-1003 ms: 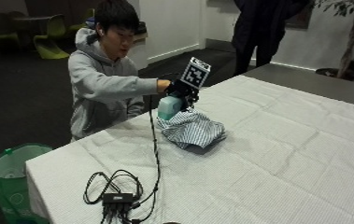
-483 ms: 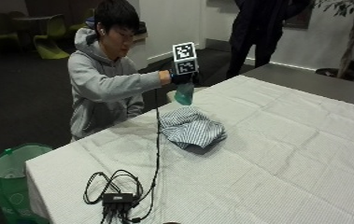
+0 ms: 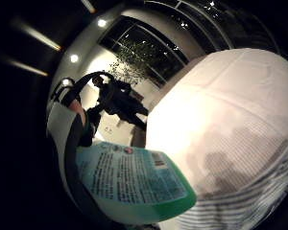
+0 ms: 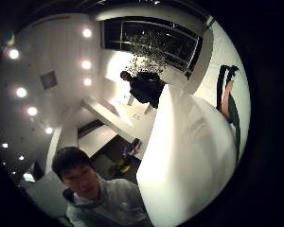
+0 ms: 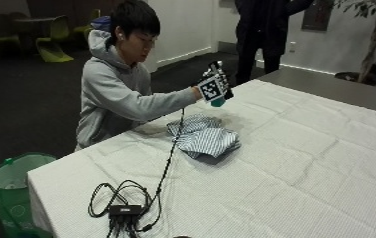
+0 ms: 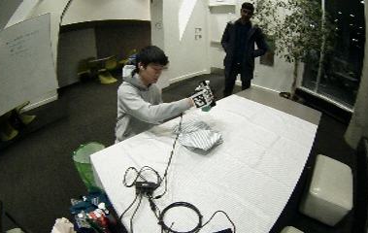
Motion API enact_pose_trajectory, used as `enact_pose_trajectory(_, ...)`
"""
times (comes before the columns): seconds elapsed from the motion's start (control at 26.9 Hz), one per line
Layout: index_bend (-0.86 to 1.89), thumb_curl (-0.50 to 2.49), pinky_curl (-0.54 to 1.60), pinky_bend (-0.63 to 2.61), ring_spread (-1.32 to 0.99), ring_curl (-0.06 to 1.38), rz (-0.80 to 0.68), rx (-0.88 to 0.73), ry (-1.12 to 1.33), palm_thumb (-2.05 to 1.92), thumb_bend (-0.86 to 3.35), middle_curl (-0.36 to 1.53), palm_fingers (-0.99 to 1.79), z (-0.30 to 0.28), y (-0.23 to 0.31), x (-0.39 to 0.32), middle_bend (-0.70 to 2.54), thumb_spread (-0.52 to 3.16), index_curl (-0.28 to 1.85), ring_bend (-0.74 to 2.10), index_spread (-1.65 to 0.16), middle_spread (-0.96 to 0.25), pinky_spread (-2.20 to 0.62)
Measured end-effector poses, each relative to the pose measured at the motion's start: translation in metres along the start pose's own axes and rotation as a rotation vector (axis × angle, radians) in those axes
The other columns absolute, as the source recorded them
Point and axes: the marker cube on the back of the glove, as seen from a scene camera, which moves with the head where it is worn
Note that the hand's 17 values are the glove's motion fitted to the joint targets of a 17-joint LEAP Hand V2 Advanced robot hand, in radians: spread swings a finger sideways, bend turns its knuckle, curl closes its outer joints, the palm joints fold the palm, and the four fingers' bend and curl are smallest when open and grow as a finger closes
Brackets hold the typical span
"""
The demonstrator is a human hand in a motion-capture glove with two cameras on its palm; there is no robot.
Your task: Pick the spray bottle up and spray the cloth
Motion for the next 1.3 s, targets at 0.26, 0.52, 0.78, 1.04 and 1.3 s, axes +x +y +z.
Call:
enact_pose_trajectory(0.26,0.52,0.74,0.43,0.38,-0.19,0.46,0.032,0.059,0.096,0.95,-0.03,0.51,1.37,0.037,-0.022,0.057,0.66,0.12,0.57,0.57,-0.18,-0.07,-0.28)
enact_pose_trajectory(0.52,0.51,0.74,0.42,0.36,-0.16,0.46,0.105,0.008,0.142,0.93,-0.04,0.5,1.31,0.047,-0.018,0.095,0.64,0.13,0.57,0.53,-0.16,-0.04,-0.28)
enact_pose_trajectory(0.78,0.15,0.74,0.45,0.49,-0.13,0.44,0.162,-0.062,0.057,0.93,-0.01,0.44,0.73,0.027,-0.012,0.076,0.4,0.4,0.5,0.44,-0.21,-0.07,-0.17)
enact_pose_trajectory(1.04,0.03,0.66,0.47,0.57,-0.1,0.42,0.161,-0.075,0.037,0.85,-0.05,0.38,0.23,-0.011,0.025,0.041,0.24,0.64,0.37,0.37,-0.3,-0.08,-0.01)
enact_pose_trajectory(1.3,0.08,0.61,0.41,0.56,-0.08,0.36,0.149,-0.176,0.049,0.82,-0.04,0.37,0.24,-0.043,0.087,0.004,0.23,0.77,0.29,0.37,-0.33,-0.07,0.07)
